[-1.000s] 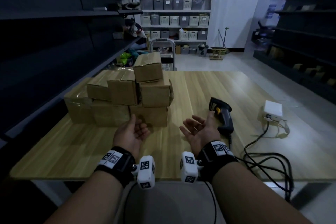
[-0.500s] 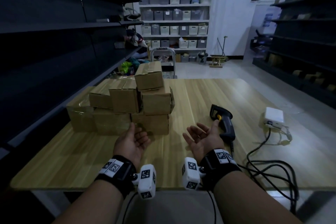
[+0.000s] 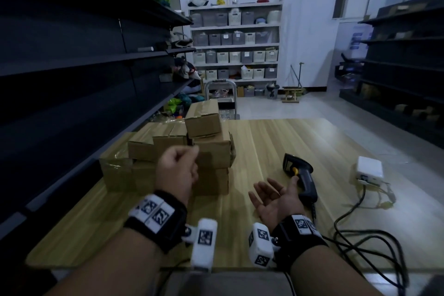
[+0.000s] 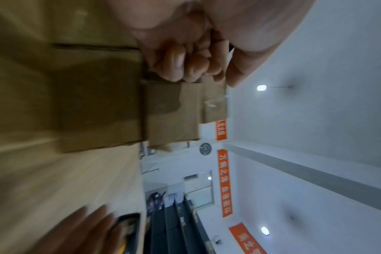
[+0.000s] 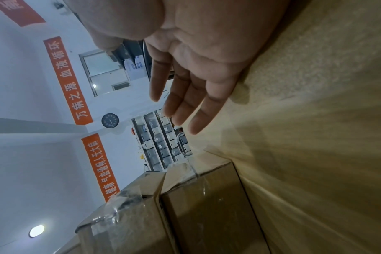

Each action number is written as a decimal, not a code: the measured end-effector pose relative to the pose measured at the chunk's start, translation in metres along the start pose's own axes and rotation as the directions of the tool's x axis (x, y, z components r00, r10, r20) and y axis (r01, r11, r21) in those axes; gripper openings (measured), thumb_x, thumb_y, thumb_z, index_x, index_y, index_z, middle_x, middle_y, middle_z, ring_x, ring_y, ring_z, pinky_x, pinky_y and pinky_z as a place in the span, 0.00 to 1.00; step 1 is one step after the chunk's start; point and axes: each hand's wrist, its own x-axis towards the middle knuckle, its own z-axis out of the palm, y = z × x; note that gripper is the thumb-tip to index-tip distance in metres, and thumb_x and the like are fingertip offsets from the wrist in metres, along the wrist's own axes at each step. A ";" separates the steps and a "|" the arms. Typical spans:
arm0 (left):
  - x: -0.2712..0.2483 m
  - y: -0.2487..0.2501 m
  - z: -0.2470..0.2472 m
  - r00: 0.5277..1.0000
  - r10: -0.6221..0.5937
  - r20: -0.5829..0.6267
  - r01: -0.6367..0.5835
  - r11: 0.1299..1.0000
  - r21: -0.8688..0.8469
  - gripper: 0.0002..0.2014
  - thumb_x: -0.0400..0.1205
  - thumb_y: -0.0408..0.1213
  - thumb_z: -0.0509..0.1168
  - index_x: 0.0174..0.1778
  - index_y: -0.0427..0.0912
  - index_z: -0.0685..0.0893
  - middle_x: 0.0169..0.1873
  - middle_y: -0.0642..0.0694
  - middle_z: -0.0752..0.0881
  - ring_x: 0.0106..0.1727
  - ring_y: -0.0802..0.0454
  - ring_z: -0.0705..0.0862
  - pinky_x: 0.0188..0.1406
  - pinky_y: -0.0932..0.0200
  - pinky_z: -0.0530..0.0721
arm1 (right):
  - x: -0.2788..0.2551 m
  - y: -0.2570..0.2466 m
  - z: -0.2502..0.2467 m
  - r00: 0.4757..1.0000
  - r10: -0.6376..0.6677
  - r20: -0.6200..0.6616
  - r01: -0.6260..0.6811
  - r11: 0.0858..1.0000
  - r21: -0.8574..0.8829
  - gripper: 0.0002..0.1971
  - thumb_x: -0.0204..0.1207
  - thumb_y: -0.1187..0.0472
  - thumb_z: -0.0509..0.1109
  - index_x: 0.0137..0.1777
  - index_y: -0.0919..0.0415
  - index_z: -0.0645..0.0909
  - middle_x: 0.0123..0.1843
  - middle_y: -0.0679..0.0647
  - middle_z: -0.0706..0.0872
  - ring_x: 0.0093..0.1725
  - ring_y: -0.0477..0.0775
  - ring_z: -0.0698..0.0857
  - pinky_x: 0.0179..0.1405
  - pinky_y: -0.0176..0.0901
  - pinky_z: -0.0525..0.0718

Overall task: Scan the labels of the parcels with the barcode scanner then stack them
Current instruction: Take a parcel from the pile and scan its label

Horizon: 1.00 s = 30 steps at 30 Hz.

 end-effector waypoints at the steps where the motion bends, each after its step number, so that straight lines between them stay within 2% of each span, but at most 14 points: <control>1: 0.002 0.021 0.007 0.997 0.065 -0.037 -0.064 0.997 0.034 0.05 0.89 0.44 0.72 0.55 0.47 0.88 0.39 0.51 0.86 0.37 0.53 0.84 0.37 0.54 0.83 | -0.001 -0.001 0.000 1.000 0.003 0.002 -0.003 1.000 0.005 0.41 0.81 0.25 0.64 0.67 0.68 0.84 0.58 0.68 0.89 0.67 0.71 0.88 0.63 0.72 0.88; 4: 0.020 0.072 0.027 0.950 0.288 -0.121 -0.257 0.941 0.220 0.07 0.87 0.48 0.74 0.57 0.50 0.87 0.48 0.52 0.88 0.47 0.54 0.87 0.44 0.55 0.83 | -0.003 -0.004 0.001 1.000 0.018 0.006 -0.018 1.000 0.017 0.42 0.81 0.24 0.62 0.67 0.67 0.84 0.59 0.68 0.89 0.67 0.70 0.89 0.64 0.72 0.88; 6: 0.045 0.087 0.039 0.931 0.351 -0.100 -0.293 0.882 0.368 0.13 0.83 0.52 0.77 0.58 0.51 0.87 0.54 0.51 0.88 0.53 0.51 0.88 0.51 0.52 0.87 | -0.004 -0.005 0.001 1.000 0.031 0.008 -0.031 0.999 0.034 0.42 0.81 0.24 0.62 0.67 0.66 0.84 0.61 0.68 0.89 0.67 0.70 0.88 0.65 0.72 0.87; 8: 0.069 0.091 0.048 0.951 0.306 -0.037 -0.241 0.814 0.528 0.24 0.78 0.59 0.78 0.66 0.54 0.85 0.67 0.48 0.85 0.65 0.47 0.86 0.67 0.44 0.88 | -0.005 -0.006 0.002 0.999 0.039 0.012 -0.039 0.998 0.049 0.42 0.81 0.23 0.61 0.67 0.66 0.84 0.63 0.68 0.89 0.68 0.70 0.88 0.67 0.73 0.86; 10: 0.081 0.089 0.058 0.976 0.214 0.041 -0.187 0.725 0.663 0.35 0.76 0.65 0.77 0.77 0.56 0.82 0.76 0.46 0.79 0.74 0.42 0.82 0.76 0.40 0.84 | -0.006 -0.006 0.003 0.999 0.041 0.015 -0.042 0.997 0.058 0.43 0.81 0.23 0.61 0.68 0.66 0.83 0.65 0.68 0.89 0.68 0.70 0.88 0.69 0.73 0.85; 13: 0.088 0.081 0.067 0.988 0.112 0.107 -0.154 0.631 0.761 0.43 0.76 0.68 0.78 0.85 0.54 0.77 0.81 0.43 0.79 0.76 0.39 0.82 0.77 0.43 0.83 | -0.007 -0.006 0.004 0.999 0.042 0.014 -0.043 0.997 0.062 0.44 0.81 0.23 0.61 0.70 0.67 0.83 0.66 0.68 0.88 0.68 0.70 0.88 0.70 0.74 0.84; 17: 0.093 0.070 0.067 0.991 0.124 0.053 -0.116 0.584 0.803 0.43 0.75 0.66 0.81 0.82 0.47 0.79 0.77 0.42 0.83 0.73 0.38 0.86 0.71 0.42 0.87 | -0.006 -0.007 0.005 0.998 0.055 0.018 -0.056 0.996 0.066 0.44 0.81 0.23 0.62 0.70 0.66 0.82 0.67 0.69 0.88 0.68 0.70 0.87 0.73 0.75 0.83; 20: 0.085 0.073 0.066 0.984 0.177 0.015 -0.129 0.657 0.742 0.37 0.80 0.61 0.79 0.81 0.45 0.80 0.74 0.43 0.85 0.66 0.41 0.86 0.60 0.48 0.84 | -0.005 -0.007 0.004 0.998 0.062 0.013 -0.062 0.995 0.074 0.43 0.80 0.23 0.62 0.70 0.66 0.83 0.66 0.69 0.88 0.68 0.70 0.87 0.73 0.75 0.83; 22: 0.074 0.078 0.065 0.968 0.252 0.019 -0.207 0.747 0.632 0.30 0.83 0.58 0.76 0.77 0.45 0.82 0.68 0.44 0.86 0.58 0.46 0.84 0.55 0.51 0.80 | -0.004 -0.008 0.004 0.998 0.066 0.011 -0.067 0.995 0.080 0.43 0.80 0.23 0.62 0.69 0.66 0.83 0.67 0.69 0.88 0.68 0.70 0.88 0.73 0.75 0.83; 25: 0.044 0.080 0.063 0.931 0.361 0.058 -0.346 0.820 0.457 0.25 0.85 0.59 0.73 0.72 0.48 0.83 0.60 0.51 0.86 0.56 0.52 0.86 0.48 0.55 0.82 | -0.004 -0.007 0.004 0.998 0.066 0.013 -0.067 0.994 0.089 0.42 0.81 0.24 0.62 0.69 0.66 0.83 0.67 0.69 0.88 0.68 0.70 0.87 0.72 0.74 0.83; 27: 0.020 0.080 0.061 0.933 0.355 0.061 -0.355 0.878 0.322 0.21 0.87 0.59 0.71 0.69 0.50 0.84 0.58 0.53 0.88 0.55 0.55 0.87 0.45 0.57 0.83 | -0.004 -0.007 0.003 0.998 0.067 0.016 -0.068 0.993 0.096 0.43 0.81 0.24 0.63 0.70 0.66 0.83 0.67 0.68 0.88 0.69 0.70 0.87 0.71 0.74 0.83; 30: -0.014 0.074 0.053 0.968 0.242 0.065 -0.248 0.958 0.140 0.14 0.88 0.59 0.68 0.62 0.55 0.87 0.55 0.51 0.91 0.57 0.50 0.90 0.51 0.50 0.87 | -0.005 -0.008 0.002 0.998 0.062 0.022 -0.064 0.992 0.113 0.43 0.81 0.24 0.64 0.71 0.67 0.82 0.68 0.69 0.88 0.69 0.70 0.87 0.70 0.74 0.83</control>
